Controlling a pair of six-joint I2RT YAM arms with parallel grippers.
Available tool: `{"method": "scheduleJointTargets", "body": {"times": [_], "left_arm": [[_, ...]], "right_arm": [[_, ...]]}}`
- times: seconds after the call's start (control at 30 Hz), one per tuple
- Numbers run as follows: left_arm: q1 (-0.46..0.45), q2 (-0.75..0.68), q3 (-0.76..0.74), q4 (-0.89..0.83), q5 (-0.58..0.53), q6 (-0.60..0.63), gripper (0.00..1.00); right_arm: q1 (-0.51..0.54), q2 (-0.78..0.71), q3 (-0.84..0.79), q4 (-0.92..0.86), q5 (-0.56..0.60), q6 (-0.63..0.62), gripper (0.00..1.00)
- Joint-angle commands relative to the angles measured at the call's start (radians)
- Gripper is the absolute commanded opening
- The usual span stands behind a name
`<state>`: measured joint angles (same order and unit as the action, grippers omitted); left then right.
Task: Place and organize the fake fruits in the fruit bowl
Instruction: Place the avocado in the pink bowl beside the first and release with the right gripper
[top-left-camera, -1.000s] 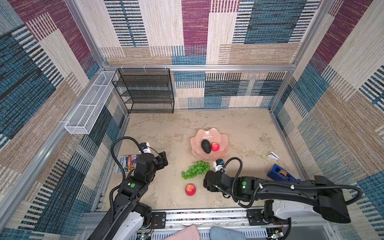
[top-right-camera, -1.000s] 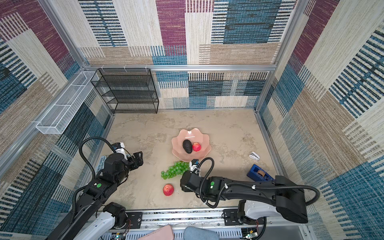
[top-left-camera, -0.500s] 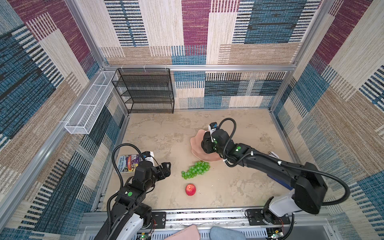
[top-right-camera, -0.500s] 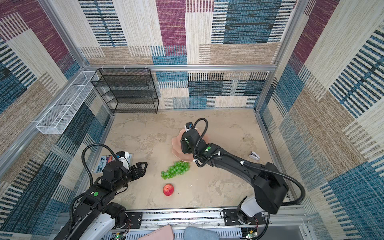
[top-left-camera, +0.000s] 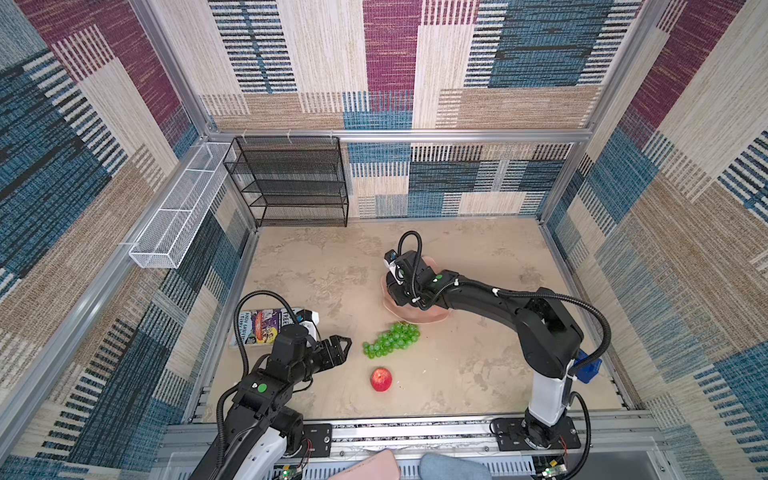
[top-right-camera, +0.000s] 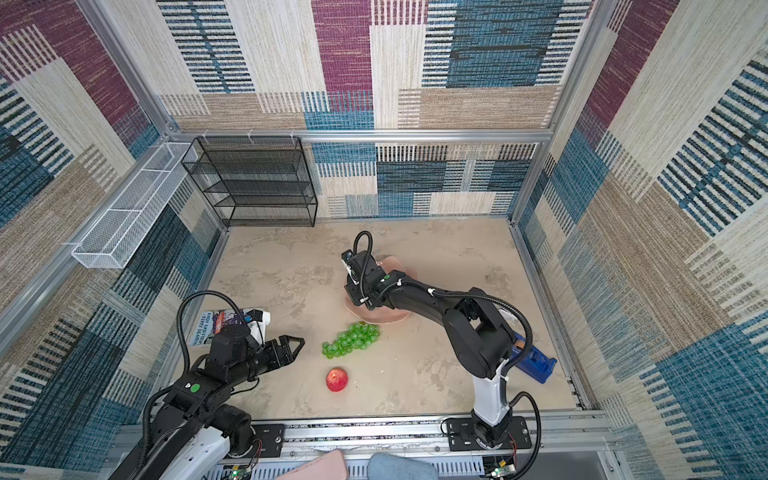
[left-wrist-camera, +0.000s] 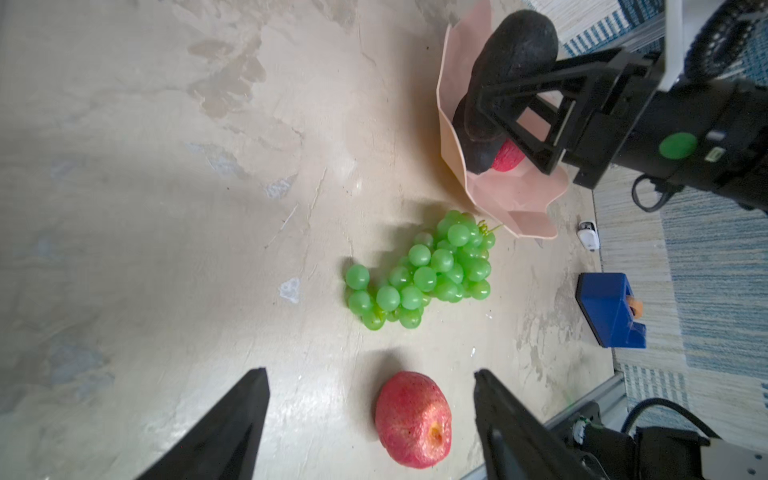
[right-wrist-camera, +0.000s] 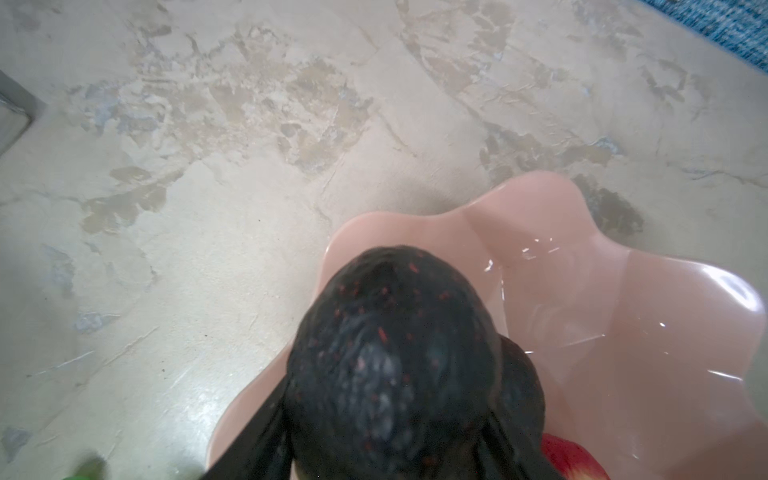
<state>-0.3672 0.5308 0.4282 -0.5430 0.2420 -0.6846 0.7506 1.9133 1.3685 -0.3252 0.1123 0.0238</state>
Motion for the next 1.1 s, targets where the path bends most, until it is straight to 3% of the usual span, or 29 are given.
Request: {"method": "scheduleJointTargets", "body": {"times": [0.0,0.17,0.4,0.53,0.7,0.83,1.07], "left_arm": [[-0.002,0.007,-0.015,-0.006,0.074,-0.023,0.80],[-0.045,0.018,-0.016,-0.005,0.087,-0.020,0.80],[-0.188,0.084,0.007,-0.004,-0.004,-0.046,0.80],[-0.254,0.121,0.015,-0.003,-0.042,-0.060,0.80],[-0.321,0.159,0.021,0.016,-0.084,-0.075,0.80],[-0.372,0.225,0.024,0.068,-0.103,-0.097,0.80],[-0.463,0.374,0.040,0.167,-0.142,-0.108,0.81]], "right_arm": [[-0.003,0.024,0.017,-0.008,-0.002,-0.013,0.51],[-0.007,0.036,0.019,0.001,0.000,-0.006,0.64],[-0.019,0.004,0.040,0.006,-0.038,0.017,0.77],[-0.030,-0.084,0.038,0.023,-0.062,0.048,0.82],[-0.037,-0.283,-0.090,0.145,-0.056,0.112,1.00],[-0.040,-0.436,-0.259,0.253,-0.052,0.184,1.00],[-0.042,-0.610,-0.454,0.283,-0.010,0.271,1.00]]}}
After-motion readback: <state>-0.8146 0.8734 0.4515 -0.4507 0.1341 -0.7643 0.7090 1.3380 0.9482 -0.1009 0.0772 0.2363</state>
